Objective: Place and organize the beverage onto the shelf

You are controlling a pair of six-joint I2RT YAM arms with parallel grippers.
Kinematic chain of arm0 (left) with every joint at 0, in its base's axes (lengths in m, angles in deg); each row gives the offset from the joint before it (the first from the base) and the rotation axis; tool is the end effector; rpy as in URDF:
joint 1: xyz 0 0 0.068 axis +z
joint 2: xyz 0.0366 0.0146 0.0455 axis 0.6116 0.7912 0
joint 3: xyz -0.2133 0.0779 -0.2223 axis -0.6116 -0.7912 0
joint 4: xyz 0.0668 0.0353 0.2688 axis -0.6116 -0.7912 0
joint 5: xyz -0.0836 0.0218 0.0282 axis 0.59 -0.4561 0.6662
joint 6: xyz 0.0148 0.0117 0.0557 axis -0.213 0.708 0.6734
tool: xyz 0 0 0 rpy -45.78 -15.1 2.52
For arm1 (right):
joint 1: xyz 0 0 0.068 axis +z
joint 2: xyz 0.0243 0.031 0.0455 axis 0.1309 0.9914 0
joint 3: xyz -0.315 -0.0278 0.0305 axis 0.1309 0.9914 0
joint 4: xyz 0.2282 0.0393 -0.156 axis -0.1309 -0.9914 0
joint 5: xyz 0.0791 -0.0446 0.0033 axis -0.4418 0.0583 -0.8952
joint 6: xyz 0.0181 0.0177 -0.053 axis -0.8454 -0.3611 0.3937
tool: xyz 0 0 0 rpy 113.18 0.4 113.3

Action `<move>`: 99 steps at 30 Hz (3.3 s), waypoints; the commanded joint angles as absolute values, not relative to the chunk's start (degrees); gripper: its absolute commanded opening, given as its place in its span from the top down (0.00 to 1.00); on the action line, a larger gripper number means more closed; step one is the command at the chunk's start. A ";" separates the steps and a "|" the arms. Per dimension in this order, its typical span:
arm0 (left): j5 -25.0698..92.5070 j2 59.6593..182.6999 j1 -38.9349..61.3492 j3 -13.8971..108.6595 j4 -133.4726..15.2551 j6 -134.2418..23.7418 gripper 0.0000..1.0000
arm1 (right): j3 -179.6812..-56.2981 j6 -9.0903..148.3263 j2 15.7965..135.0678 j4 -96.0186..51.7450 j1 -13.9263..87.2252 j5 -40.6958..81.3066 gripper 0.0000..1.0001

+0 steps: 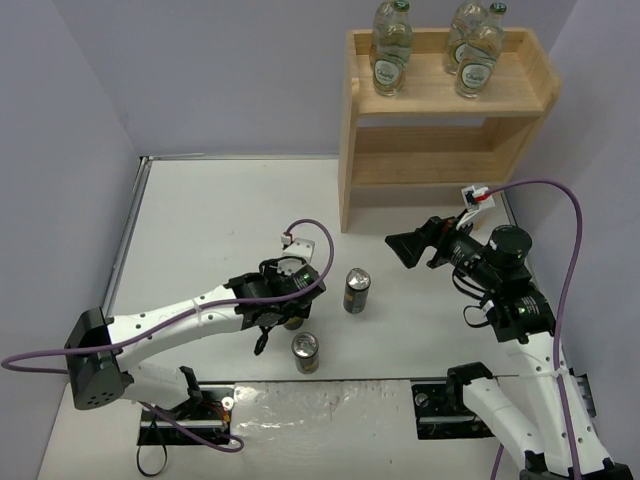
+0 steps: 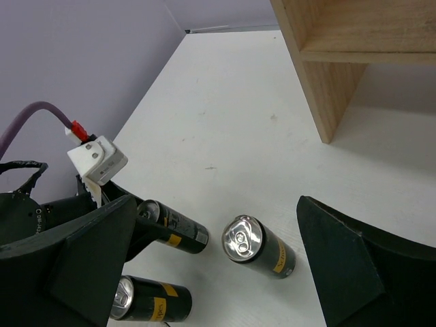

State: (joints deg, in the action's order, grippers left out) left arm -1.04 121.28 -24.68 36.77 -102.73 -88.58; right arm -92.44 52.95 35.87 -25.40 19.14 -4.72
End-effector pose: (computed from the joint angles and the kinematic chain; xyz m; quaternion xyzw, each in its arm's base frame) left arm 0.1450 -0.2362 0.3161 0.0740 0.9291 -0.1029 0.3475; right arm 0.1415 0.0526 0.4267 -0.1386 0.6680 0.3945 0.6155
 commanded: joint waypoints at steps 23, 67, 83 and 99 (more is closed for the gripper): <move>0.57 122.58 -16.79 78.91 -127.03 -73.65 0.97 | -89.64 81.17 58.33 14.66 65.53 23.28 0.08; -4.68 130.24 -11.96 112.66 -128.99 -69.42 0.06 | -83.23 77.31 62.13 36.38 54.73 22.20 1.00; -5.56 98.69 -10.72 53.01 -109.99 -62.75 0.06 | -86.03 75.64 55.34 27.41 18.52 24.44 1.00; -7.33 97.54 -8.79 46.58 -113.42 -62.83 0.06 | -96.23 77.22 65.70 27.06 5.24 17.23 1.00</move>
